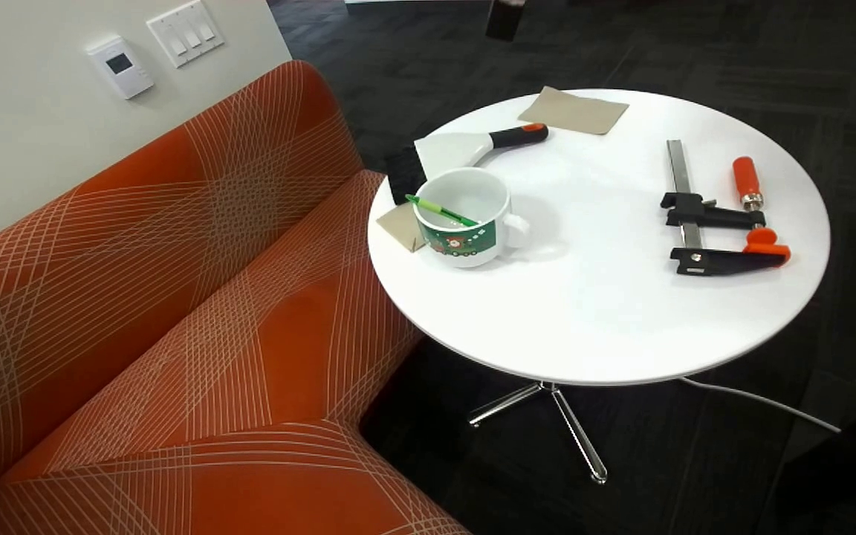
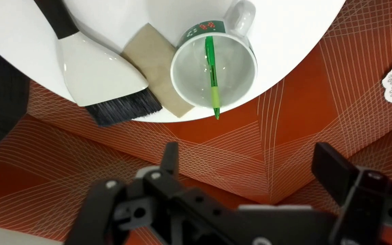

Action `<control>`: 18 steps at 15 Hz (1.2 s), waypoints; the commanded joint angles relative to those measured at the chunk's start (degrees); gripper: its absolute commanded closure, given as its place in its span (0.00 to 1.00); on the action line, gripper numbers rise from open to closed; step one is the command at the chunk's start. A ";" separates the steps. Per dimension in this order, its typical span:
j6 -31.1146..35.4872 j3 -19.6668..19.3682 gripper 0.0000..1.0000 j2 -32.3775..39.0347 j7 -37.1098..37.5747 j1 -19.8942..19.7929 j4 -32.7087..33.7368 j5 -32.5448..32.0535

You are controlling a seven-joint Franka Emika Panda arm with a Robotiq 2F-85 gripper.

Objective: Remove the green pen from the white mug cup and put it on the table

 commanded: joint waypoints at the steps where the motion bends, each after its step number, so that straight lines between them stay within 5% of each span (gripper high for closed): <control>1: 0.02 3.63 0.00 8.47 -4.56 -3.42 6.76 0.62; 8: -3.13 4.99 0.01 19.52 -4.16 -5.55 16.14 -2.87; 11: -4.34 5.33 0.17 22.68 -4.01 -5.77 18.90 -3.53; 15: -6.14 5.24 0.18 26.68 -3.49 -5.29 22.68 -4.04; 18: -7.46 4.82 0.32 29.13 -3.16 -4.98 25.12 -4.37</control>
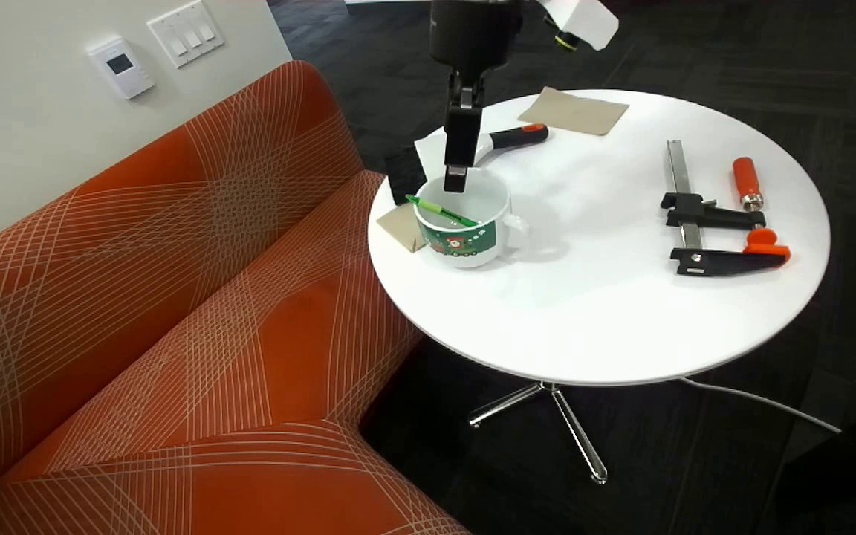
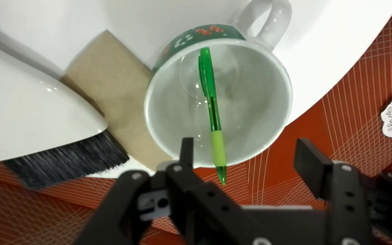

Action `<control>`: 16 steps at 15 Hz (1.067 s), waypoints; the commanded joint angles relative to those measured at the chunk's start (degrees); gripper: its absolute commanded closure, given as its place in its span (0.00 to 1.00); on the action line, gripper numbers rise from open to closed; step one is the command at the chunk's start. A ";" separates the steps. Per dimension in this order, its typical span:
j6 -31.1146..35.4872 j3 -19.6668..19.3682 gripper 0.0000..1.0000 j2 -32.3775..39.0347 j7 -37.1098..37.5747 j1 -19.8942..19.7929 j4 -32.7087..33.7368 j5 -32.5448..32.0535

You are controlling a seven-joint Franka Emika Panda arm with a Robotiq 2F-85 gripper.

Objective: Remove the green pen from the white mug cup and put it on the table

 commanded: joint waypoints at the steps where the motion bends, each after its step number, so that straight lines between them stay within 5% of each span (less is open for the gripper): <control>1: -3.64 0.25 0.32 3.35 0.45 -0.28 4.76 -1.56; 3: -4.17 0.14 0.39 4.69 0.54 -0.17 6.12 -1.70; 8: -5.69 -0.35 0.32 7.83 0.63 0.35 9.76 -2.95; 16: -8.20 -0.48 0.41 11.41 0.47 0.34 13.83 -3.44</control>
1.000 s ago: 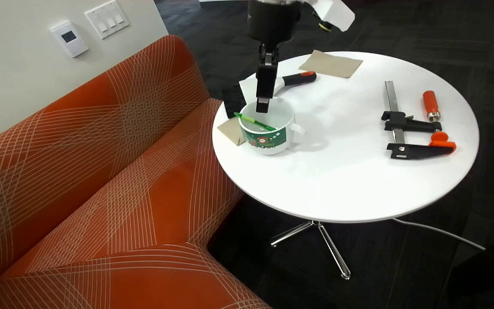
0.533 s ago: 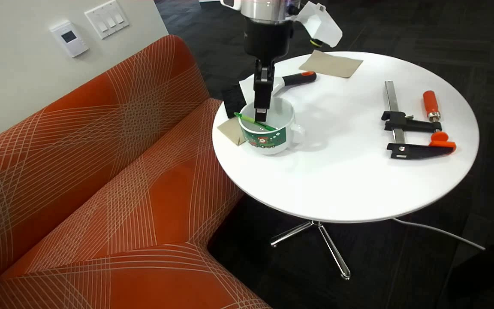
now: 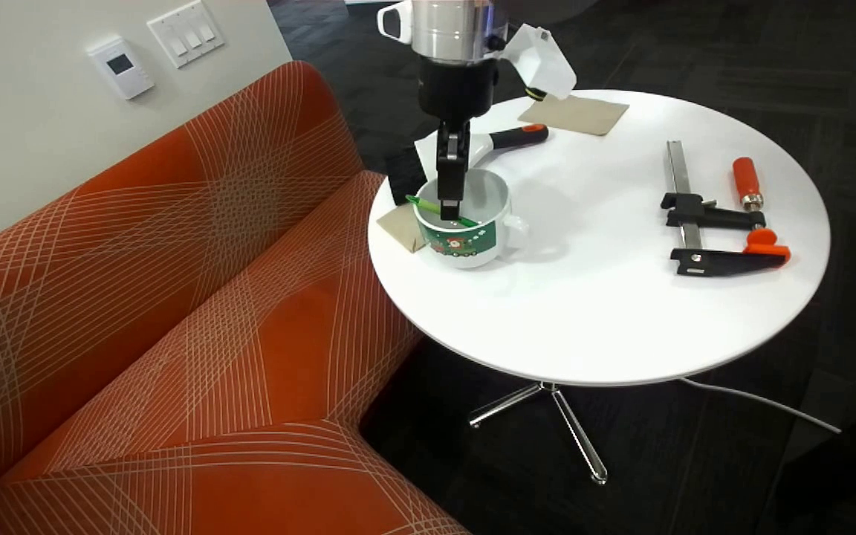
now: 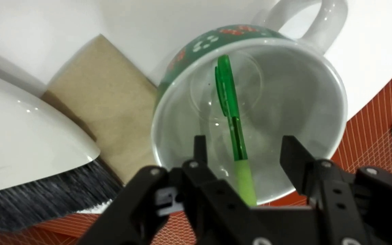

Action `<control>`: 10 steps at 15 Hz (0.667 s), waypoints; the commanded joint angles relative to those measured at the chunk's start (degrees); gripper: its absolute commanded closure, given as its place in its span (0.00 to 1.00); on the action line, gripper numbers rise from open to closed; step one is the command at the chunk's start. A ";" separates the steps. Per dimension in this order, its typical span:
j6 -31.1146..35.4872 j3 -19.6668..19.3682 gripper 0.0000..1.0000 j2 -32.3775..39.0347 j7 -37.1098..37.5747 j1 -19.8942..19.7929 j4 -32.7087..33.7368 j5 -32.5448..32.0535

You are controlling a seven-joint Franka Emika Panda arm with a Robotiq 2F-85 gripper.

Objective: Remove the green pen from the white mug cup and put it on the table

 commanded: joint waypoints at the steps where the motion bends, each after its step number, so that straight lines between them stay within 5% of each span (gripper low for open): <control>1: -3.16 -0.18 0.41 1.74 0.43 0.25 3.30 -1.17; 5: -3.81 -0.11 0.44 2.67 0.28 0.39 4.24 -1.24; 6: -3.98 -0.09 0.50 2.86 0.24 0.42 4.45 -1.25; 7: -4.04 -0.11 0.68 3.00 0.25 0.49 4.60 -1.27; 10: -3.98 -0.08 0.87 2.79 0.19 0.54 4.36 -1.30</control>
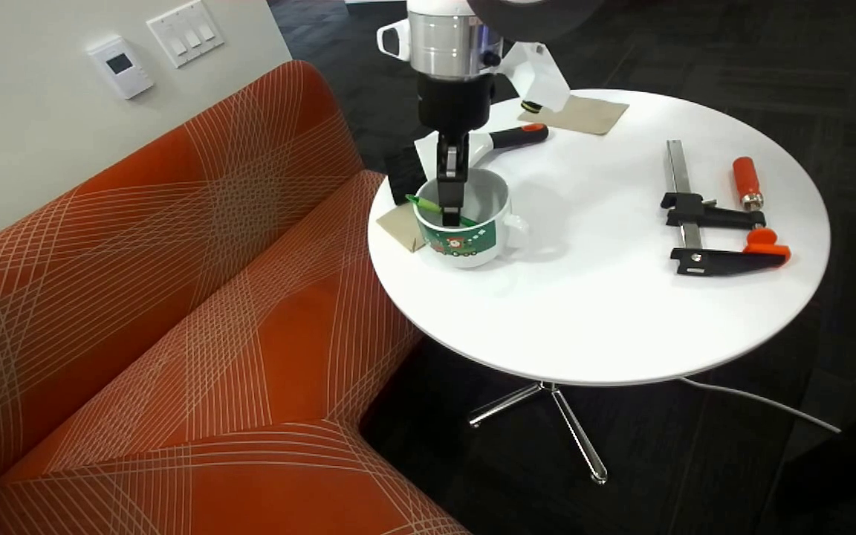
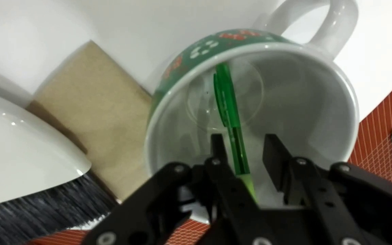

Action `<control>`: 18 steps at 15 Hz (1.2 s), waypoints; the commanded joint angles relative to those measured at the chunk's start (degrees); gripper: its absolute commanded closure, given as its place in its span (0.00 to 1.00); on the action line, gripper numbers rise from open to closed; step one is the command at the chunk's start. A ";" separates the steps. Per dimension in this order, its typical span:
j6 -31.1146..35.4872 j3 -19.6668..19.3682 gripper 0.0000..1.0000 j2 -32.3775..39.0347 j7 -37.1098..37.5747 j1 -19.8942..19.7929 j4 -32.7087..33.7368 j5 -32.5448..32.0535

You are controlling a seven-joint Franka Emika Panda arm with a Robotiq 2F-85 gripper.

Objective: Remove the green pen from the white mug cup and put it on the table

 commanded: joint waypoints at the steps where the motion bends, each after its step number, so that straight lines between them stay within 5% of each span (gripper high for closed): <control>1: -2.02 -0.04 0.96 0.21 0.20 0.22 1.57 -1.24; 7: -0.13 -0.63 0.97 -5.66 2.33 0.77 -3.83 -1.35; 18: -3.42 -7.16 0.97 -30.31 14.60 5.75 -22.09 -7.81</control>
